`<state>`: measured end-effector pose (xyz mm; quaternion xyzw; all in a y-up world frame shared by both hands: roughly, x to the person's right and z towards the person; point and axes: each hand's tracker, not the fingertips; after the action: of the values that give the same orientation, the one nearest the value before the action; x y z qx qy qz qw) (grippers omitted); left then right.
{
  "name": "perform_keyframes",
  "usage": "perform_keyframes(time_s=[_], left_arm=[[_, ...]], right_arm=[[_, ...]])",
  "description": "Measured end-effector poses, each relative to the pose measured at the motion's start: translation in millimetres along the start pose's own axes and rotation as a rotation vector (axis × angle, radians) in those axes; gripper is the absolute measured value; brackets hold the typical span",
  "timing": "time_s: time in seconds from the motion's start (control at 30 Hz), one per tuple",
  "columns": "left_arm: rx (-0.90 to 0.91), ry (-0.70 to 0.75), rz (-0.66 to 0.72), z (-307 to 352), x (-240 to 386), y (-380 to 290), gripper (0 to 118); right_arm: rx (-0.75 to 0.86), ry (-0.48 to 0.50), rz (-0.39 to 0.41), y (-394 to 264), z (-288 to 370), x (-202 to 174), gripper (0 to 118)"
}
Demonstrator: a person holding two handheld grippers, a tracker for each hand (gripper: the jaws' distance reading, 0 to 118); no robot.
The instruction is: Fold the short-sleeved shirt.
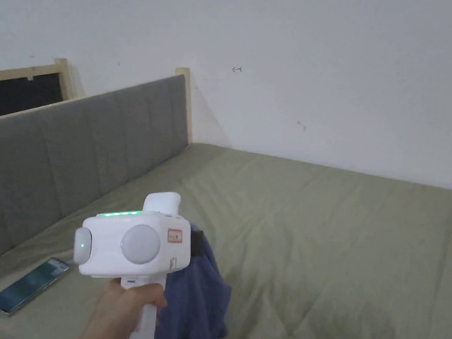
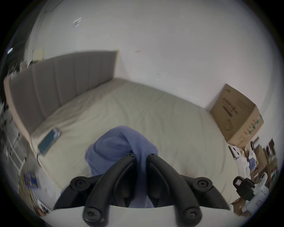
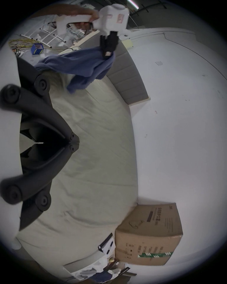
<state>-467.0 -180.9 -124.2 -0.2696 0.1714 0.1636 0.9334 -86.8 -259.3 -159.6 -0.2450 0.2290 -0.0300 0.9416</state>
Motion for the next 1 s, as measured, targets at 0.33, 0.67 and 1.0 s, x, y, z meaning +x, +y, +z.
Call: perform_keyframes(time_s=[0.33,0.67,1.0], left_arm=[[0.091,-0.427,-0.366,43.2,193.4,31.5,6],[-0.433,-0.521,-0.556,-100.4,317.8,-142.9,6],[-0.610,-0.455,-0.451,-156.9,291.4,-221.7,7]], right_arm=[[0.138,-0.180,-0.149,10.6,56.2,84.8,0],[0.158,-0.381,-0.328,-4.0,89.9,180.0,0],[0.071,-0.427,-0.358,-19.7,70.4,205.3,0]])
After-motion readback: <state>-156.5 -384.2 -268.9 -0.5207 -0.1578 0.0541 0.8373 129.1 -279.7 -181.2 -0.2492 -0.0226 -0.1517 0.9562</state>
